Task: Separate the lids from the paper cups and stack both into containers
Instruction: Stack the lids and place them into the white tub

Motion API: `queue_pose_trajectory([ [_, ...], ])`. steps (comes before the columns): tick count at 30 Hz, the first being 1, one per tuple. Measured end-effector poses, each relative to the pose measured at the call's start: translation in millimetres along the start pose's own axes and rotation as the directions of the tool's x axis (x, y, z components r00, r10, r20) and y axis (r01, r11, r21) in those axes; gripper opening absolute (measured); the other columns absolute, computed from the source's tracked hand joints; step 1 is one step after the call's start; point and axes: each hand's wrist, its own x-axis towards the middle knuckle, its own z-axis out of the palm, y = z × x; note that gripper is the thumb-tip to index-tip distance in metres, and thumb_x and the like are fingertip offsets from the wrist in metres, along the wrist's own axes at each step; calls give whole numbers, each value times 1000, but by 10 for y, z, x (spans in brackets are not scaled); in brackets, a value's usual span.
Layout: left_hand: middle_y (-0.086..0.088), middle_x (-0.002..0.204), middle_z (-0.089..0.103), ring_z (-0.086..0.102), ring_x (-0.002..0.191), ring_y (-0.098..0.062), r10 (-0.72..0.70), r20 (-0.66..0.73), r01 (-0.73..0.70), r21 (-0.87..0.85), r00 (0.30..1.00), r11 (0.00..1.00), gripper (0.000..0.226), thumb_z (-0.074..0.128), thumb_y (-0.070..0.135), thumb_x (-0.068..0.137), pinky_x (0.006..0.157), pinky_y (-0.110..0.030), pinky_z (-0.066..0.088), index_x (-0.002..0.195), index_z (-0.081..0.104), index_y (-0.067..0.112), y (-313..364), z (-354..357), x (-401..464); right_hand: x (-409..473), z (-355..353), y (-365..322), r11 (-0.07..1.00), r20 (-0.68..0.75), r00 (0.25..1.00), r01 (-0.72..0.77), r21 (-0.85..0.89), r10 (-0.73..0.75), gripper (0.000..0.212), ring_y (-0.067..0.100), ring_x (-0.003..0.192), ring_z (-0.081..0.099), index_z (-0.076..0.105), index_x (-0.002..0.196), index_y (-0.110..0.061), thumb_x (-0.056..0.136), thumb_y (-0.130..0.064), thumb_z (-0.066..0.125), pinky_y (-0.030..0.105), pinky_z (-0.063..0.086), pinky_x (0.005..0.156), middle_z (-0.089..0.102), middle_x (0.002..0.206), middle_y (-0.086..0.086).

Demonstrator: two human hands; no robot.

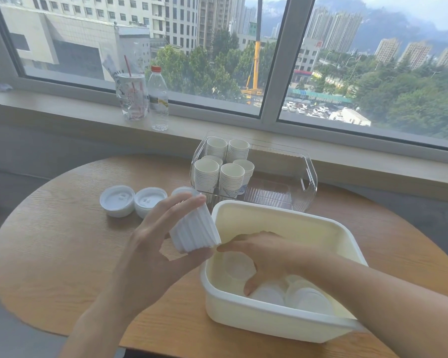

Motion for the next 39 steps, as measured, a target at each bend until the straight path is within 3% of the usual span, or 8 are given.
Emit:
queue_pose_trajectory([
  [7,14,148,55,49,140,-8,-7,-3,7,1,1000,1000,73,85,36,78,96,-14,49,145,57,36,21,-2,8,-2,0,17,999,15,1000,-13,-42,13,107,22,132,52,25,157,-51,72,-50,90,39,41,105,50,149,-11],
  [14,17,149,54,48,140,-6,-16,19,16,20,1000,1000,74,85,38,77,95,-14,49,145,54,44,85,16,39,-117,-98,73,1000,-58,998,15,-25,-16,91,19,132,53,32,156,-46,80,-53,82,37,39,108,56,147,-10],
  [17,18,150,53,47,141,-5,-17,25,17,15,1000,1000,75,85,38,77,96,-27,51,145,53,45,129,51,60,-341,-269,124,988,-151,989,29,152,-6,88,4,107,59,34,153,-52,79,-57,82,34,43,106,55,144,-22],
  [20,18,151,53,46,143,-6,-24,41,25,-8,999,1000,75,87,40,77,99,-35,49,144,53,46,177,114,85,-638,-449,142,943,-291,957,86,321,12,75,-2,91,64,45,144,-55,80,-54,85,18,47,81,56,132,-38],
  [22,17,151,53,45,145,-9,-31,49,33,-25,998,999,75,91,41,77,101,-35,48,143,55,47,216,160,109,-810,-547,146,894,-397,917,153,422,31,69,6,100,64,52,140,-50,81,-47,87,22,50,76,56,132,-39],
  [26,17,149,54,47,143,-10,14,74,-11,-38,997,999,72,92,39,77,100,-19,48,141,58,45,326,286,173,-1032,-597,177,788,-566,823,314,530,52,74,16,128,60,54,146,-35,81,-31,89,34,56,91,62,142,-19],
  [30,18,148,54,49,141,-10,53,106,-47,-60,993,997,70,88,39,76,97,-13,46,138,57,47,446,424,221,-1164,-587,116,701,-577,817,397,592,23,78,19,133,60,52,149,-27,81,-18,89,40,57,98,63,144,-9],
  [39,22,148,54,47,143,-9,29,142,-15,-94,989,995,75,93,32,76,92,-13,50,136,53,54,610,535,236,-1335,-542,141,710,-555,832,394,584,-4,79,9,138,56,52,149,-28,81,-15,90,39,55,105,59,148,-15],
])
